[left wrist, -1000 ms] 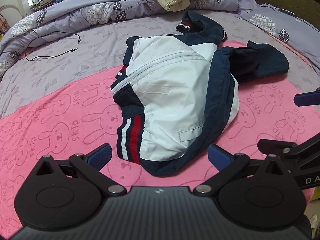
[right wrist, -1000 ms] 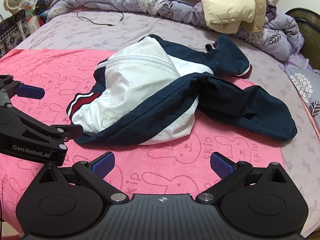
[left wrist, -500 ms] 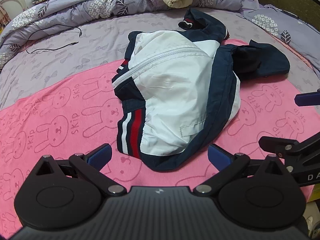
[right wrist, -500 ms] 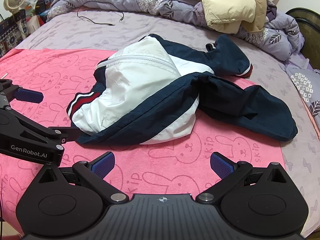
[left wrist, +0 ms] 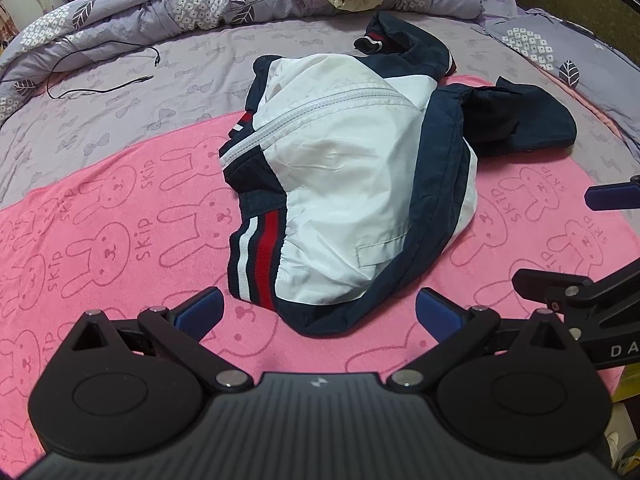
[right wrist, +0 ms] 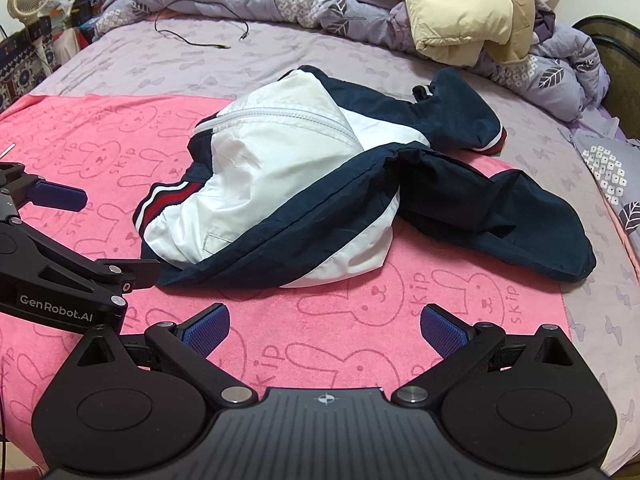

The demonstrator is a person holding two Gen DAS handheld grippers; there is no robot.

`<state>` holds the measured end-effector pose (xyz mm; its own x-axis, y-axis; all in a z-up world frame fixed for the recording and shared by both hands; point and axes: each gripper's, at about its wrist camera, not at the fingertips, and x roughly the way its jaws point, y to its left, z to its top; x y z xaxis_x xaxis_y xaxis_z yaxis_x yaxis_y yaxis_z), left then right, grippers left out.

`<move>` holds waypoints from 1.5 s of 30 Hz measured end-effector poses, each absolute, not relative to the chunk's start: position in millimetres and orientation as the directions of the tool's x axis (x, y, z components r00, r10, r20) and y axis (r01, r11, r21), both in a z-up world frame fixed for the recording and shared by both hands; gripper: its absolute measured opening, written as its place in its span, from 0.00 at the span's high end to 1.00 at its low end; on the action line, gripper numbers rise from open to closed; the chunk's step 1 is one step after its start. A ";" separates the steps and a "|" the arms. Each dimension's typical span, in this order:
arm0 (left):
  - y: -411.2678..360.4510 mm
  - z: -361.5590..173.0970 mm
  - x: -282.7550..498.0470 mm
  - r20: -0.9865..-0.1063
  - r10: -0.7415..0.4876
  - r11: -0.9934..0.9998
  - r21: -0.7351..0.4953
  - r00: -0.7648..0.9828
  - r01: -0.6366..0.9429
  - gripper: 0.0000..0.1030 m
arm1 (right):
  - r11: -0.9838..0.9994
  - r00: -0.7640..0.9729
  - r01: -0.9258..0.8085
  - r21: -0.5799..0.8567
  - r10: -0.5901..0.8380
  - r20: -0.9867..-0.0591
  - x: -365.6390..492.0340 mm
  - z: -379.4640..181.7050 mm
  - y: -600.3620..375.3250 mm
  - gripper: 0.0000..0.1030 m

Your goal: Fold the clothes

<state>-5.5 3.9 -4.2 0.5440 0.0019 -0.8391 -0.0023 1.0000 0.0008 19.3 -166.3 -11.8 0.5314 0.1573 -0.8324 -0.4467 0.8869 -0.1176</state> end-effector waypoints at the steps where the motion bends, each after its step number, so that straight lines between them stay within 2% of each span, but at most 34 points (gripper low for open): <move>1: 4.0 -4.3 -5.5 -0.840 0.000 1.000 -0.001 0.543 -0.002 0.00 | 0.887 0.532 -0.447 -0.119 0.156 -0.832 19.3 -11.7 -166.1 0.00; 21: 5.5 -7.5 -6.5 -0.843 -0.019 1.000 -0.026 0.537 -0.006 0.00 | 0.889 0.531 -0.443 -0.119 0.152 -0.834 19.1 -13.3 -166.3 0.00; 29: 9.2 -10.8 -7.7 -0.847 -0.017 0.999 -0.029 0.532 -0.014 0.00 | 0.910 0.603 -0.393 -0.130 0.148 -0.784 15.1 -13.9 -167.9 0.00; 45: 22.5 -23.7 -9.1 -0.850 0.020 0.999 -0.007 0.527 -0.048 0.00 | 0.907 0.643 -0.392 -0.152 0.152 -0.751 4.4 -35.6 -155.1 0.00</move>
<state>-9.1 22.5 -23.7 0.5270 0.0196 -0.8497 -0.0483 0.9988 -0.0069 4.4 -155.1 -35.6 0.6429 0.1521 -0.7507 -0.3923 0.9072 -0.1521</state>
